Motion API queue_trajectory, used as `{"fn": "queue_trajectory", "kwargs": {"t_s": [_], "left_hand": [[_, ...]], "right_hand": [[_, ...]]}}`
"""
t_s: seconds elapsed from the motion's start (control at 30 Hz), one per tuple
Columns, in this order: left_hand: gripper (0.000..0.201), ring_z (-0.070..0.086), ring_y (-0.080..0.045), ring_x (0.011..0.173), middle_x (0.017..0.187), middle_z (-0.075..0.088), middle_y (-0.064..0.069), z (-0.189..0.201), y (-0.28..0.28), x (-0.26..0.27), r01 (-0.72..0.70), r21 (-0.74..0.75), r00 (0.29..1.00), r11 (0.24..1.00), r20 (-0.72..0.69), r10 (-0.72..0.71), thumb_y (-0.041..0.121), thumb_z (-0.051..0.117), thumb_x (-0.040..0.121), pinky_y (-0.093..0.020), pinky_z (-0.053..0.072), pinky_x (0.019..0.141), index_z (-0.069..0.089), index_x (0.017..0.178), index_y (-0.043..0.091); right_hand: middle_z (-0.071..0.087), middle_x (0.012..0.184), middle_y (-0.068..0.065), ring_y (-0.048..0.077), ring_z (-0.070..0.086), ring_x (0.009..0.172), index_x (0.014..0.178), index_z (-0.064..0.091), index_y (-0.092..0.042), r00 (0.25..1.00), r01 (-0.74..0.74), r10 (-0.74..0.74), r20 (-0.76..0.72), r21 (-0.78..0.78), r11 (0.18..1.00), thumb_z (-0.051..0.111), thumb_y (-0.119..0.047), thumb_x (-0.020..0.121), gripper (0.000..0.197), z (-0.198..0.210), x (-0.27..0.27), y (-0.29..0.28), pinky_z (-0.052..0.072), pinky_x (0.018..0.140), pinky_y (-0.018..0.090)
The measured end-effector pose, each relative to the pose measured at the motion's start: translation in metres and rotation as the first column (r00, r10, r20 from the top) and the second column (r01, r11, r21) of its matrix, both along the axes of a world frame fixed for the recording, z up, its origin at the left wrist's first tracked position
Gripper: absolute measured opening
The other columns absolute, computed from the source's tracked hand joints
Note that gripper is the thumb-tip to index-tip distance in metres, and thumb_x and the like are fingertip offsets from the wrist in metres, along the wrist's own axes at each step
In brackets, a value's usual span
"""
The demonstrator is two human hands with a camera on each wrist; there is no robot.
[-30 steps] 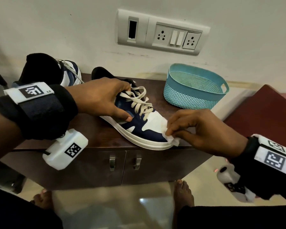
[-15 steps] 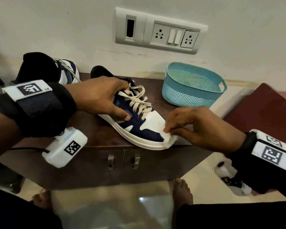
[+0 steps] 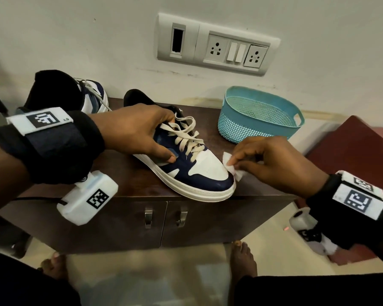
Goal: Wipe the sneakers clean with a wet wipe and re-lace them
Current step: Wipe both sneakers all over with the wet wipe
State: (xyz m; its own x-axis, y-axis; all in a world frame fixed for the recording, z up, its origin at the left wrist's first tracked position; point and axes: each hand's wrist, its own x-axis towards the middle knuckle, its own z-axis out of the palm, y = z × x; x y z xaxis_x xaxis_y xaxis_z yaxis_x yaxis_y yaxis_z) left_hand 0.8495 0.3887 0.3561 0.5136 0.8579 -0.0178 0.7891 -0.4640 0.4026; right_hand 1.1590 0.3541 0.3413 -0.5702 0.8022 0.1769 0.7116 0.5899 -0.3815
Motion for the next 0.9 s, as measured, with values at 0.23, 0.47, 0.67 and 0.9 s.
{"fn": "queue_trajectory", "kwargs": {"t_s": [0.23, 0.47, 0.67, 0.9], "left_hand": [[0.041, 0.063, -0.008, 0.078, 0.084, 0.066, 0.009, 0.001, -0.002, 0.0, 0.002, 0.004, 1.0, 1.0, 0.011, -0.002, 0.051, 0.085, 0.07, -0.034, 0.051, 0.071, 0.056, 0.087, 0.029], [0.041, 0.061, -0.006, 0.076, 0.083, 0.065, 0.009, 0.001, -0.003, -0.001, 0.004, 0.005, 1.0, 1.0, 0.012, -0.004, 0.051, 0.084, 0.071, -0.031, 0.047, 0.067, 0.056, 0.089, 0.028], [0.044, 0.064, -0.01, 0.08, 0.088, 0.067, 0.008, 0.0, -0.004, -0.001, -0.002, 0.004, 1.0, 1.0, 0.005, 0.002, 0.055, 0.082, 0.069, -0.041, 0.053, 0.077, 0.056, 0.091, 0.027], [0.041, 0.062, -0.006, 0.075, 0.085, 0.066, 0.009, 0.0, -0.004, 0.0, 0.002, 0.01, 1.0, 1.0, 0.005, -0.002, 0.051, 0.083, 0.072, -0.031, 0.05, 0.068, 0.056, 0.091, 0.028]], "right_hand": [[0.074, 0.096, -0.011, 0.002, 0.069, 0.087, 0.092, 0.081, -0.023, 0.995, -0.1, 0.099, -0.016, -0.093, 0.991, 0.08, -0.004, 0.084, 0.02, 0.006, -0.021, -0.001, 0.05, 0.075, 0.014], [0.075, 0.098, -0.008, 0.007, 0.071, 0.09, 0.094, 0.082, -0.02, 0.979, -0.199, 0.19, -0.077, -0.122, 0.972, 0.08, -0.007, 0.085, 0.016, 0.008, -0.049, -0.015, 0.054, 0.08, 0.022], [0.074, 0.094, -0.01, 0.006, 0.068, 0.085, 0.091, 0.082, -0.023, 0.998, -0.014, 0.015, 0.067, -0.022, 1.0, 0.08, -0.006, 0.082, 0.02, 0.011, -0.031, 0.017, 0.051, 0.076, 0.019], [0.073, 0.097, -0.01, 0.004, 0.069, 0.09, 0.094, 0.082, -0.022, 0.976, -0.215, 0.213, -0.039, -0.047, 0.976, 0.08, -0.014, 0.086, 0.011, 0.009, -0.066, -0.015, 0.052, 0.081, 0.019]]}}
